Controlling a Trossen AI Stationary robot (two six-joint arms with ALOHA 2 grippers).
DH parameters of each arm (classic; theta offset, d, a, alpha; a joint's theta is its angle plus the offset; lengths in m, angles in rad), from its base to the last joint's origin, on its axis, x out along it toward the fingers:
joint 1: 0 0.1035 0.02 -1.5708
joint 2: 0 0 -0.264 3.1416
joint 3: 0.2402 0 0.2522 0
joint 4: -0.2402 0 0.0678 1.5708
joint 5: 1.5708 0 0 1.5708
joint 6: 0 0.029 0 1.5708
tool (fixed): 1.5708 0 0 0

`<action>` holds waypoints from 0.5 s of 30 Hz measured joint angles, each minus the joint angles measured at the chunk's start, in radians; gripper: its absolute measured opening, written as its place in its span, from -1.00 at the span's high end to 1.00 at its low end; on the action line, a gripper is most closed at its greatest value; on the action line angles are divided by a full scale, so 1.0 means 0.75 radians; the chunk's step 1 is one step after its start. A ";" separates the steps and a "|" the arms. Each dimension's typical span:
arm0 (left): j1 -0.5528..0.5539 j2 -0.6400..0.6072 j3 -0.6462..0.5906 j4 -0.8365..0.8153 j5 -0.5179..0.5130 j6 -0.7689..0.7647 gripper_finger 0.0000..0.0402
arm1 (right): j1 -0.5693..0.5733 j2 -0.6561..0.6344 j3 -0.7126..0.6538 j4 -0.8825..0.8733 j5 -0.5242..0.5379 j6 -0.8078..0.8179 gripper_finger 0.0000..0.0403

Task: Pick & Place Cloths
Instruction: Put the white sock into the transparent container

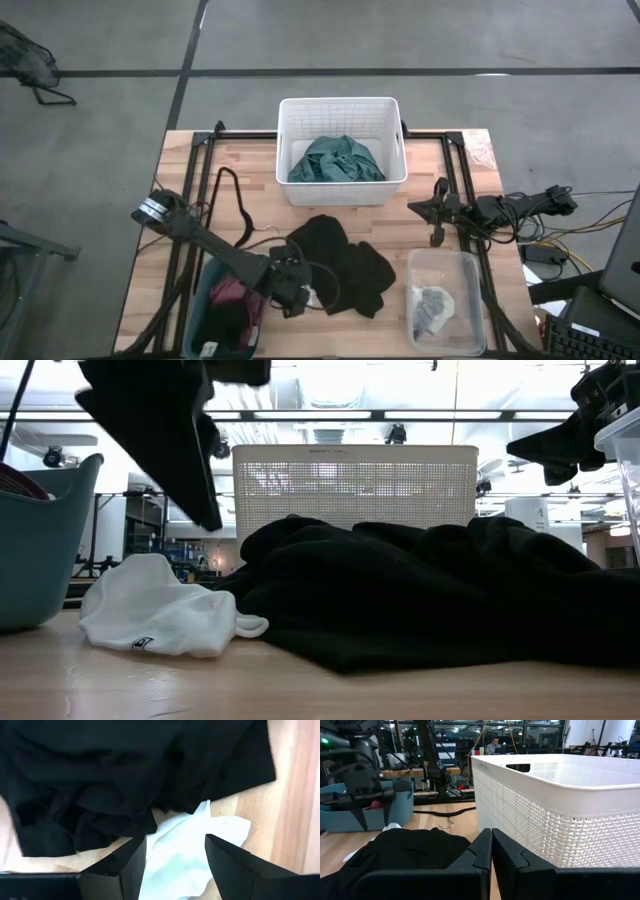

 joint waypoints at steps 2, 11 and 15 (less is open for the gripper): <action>0.005 0.015 -0.001 -0.001 0.026 0.012 -0.03 | 0.000 0.000 0.000 0.000 0.000 0.001 0.96; 0.063 0.132 -0.002 0.001 0.149 0.068 -0.03 | 0.000 0.000 0.000 0.000 0.000 0.002 0.96; 0.068 0.190 0.013 0.001 0.152 0.099 -0.03 | 0.000 0.000 0.000 0.000 0.000 0.002 0.96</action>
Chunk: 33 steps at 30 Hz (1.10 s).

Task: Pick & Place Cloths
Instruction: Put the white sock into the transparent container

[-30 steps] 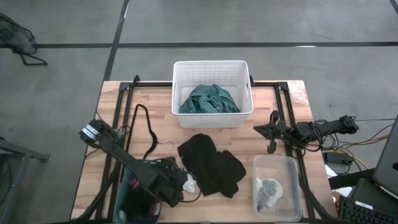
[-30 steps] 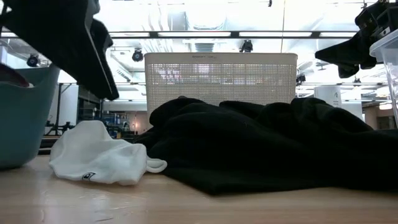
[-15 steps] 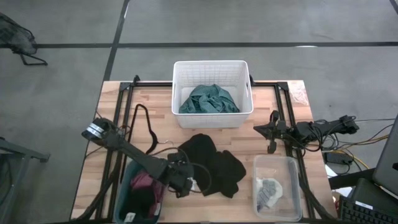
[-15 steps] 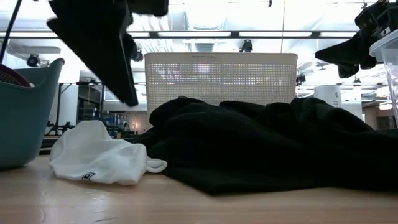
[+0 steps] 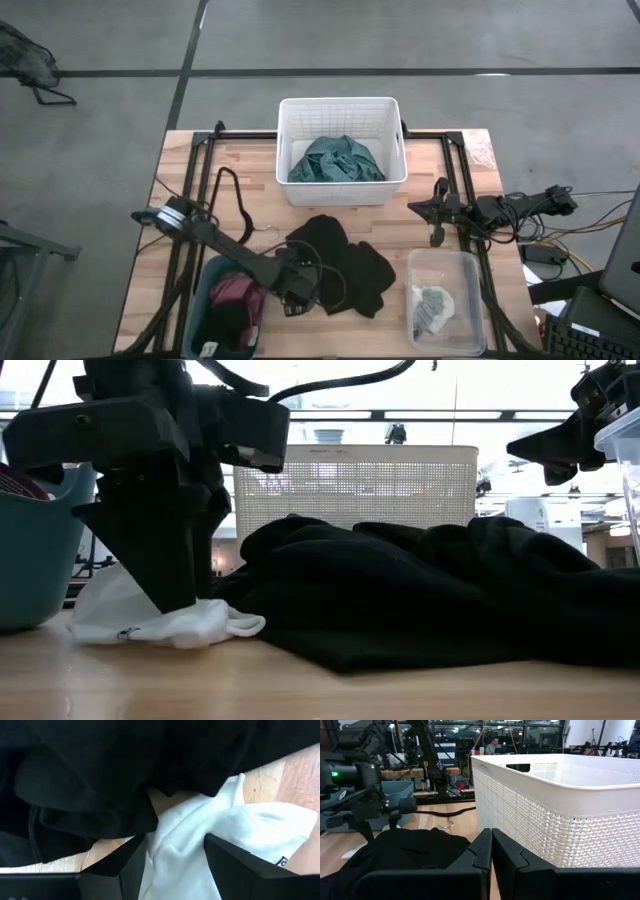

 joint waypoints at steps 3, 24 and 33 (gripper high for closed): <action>0.004 0.025 0.015 -0.002 0.002 0.006 0.00 | 0.001 0.000 0.000 -0.001 0.000 -0.002 0.96; -0.003 -0.033 0.129 -0.114 0.014 0.030 0.93 | 0.000 0.000 0.000 0.000 0.001 -0.002 0.96; -0.006 -0.178 0.297 -0.243 -0.176 0.154 0.92 | 0.000 0.000 0.000 -0.001 0.000 -0.001 0.96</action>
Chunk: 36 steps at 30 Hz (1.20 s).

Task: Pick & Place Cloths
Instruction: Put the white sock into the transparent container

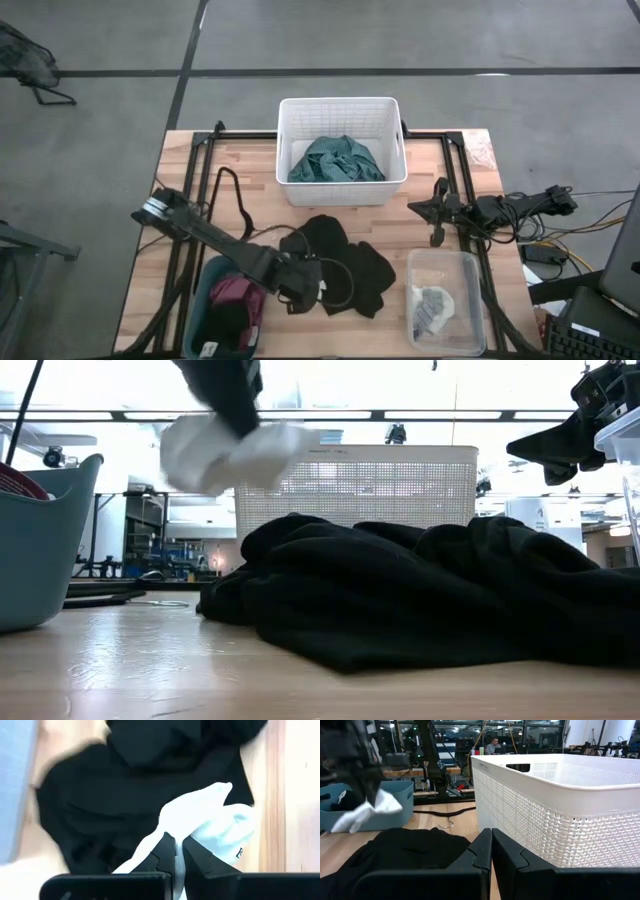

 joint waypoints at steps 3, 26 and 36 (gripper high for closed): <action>0.000 -0.033 0.050 0.001 -0.086 0.080 0.92 | 0.000 0.000 0.000 0.000 0.000 0.000 0.96; 0.056 -0.044 0.113 0.679 -0.196 0.445 0.91 | 0.000 -0.001 0.000 0.001 0.000 0.000 0.96; 0.067 -0.038 -0.103 0.904 -0.224 0.374 0.91 | 0.000 -0.001 0.000 0.002 0.035 -0.219 0.96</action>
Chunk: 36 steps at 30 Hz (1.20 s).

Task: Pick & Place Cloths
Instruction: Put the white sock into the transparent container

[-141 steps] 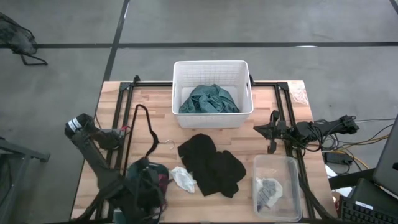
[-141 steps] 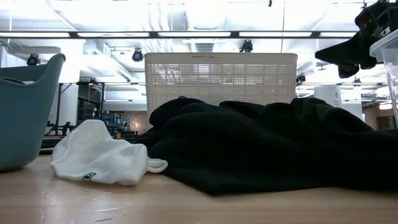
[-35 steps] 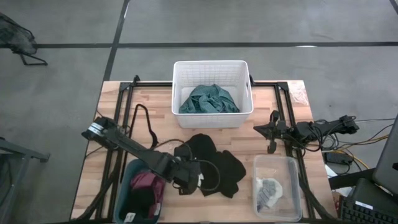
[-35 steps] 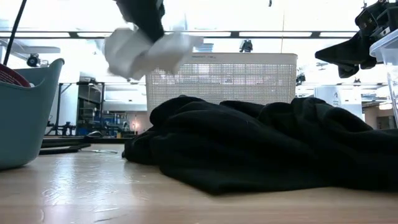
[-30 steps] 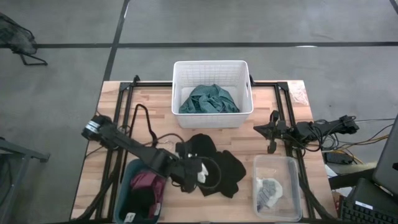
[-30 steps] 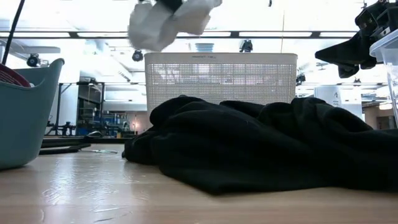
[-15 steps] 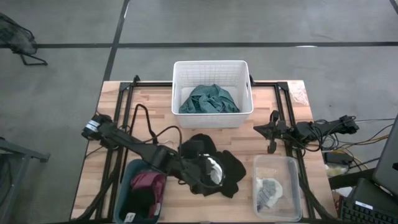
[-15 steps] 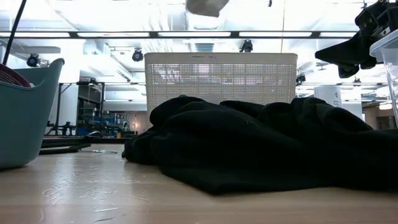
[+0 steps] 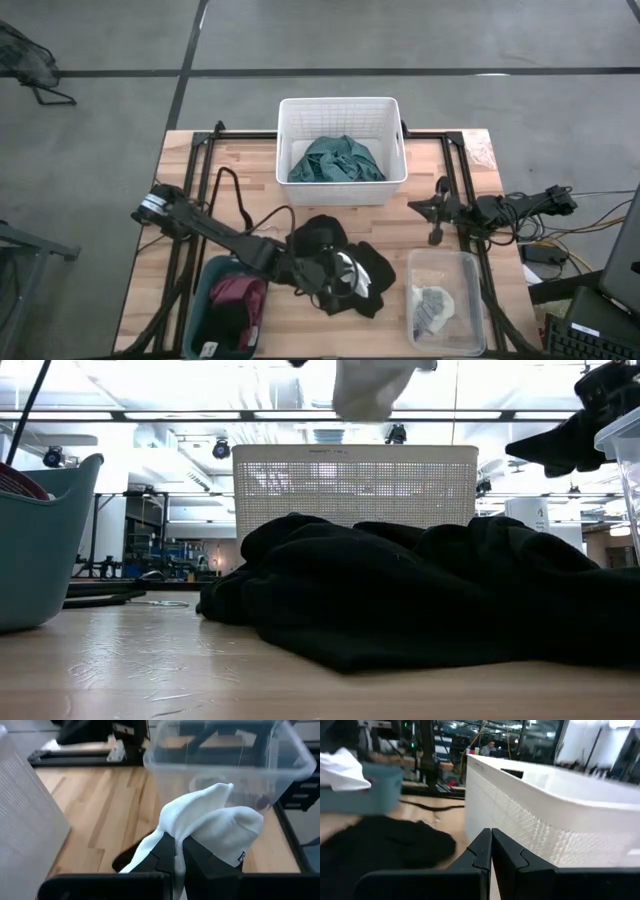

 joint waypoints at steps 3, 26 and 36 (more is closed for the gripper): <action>0.000 0.000 -0.052 0.021 -0.004 -0.012 0.91 | 0.000 0.001 0.000 0.000 0.000 -0.174 0.96; 0.006 -0.081 -0.144 -0.021 -0.181 -0.002 0.90 | 0.001 0.057 0.001 0.570 -0.324 0.244 0.96; 0.015 -0.130 -0.237 0.020 -0.468 -0.110 0.90 | 0.001 0.470 0.092 0.618 -0.431 0.462 0.88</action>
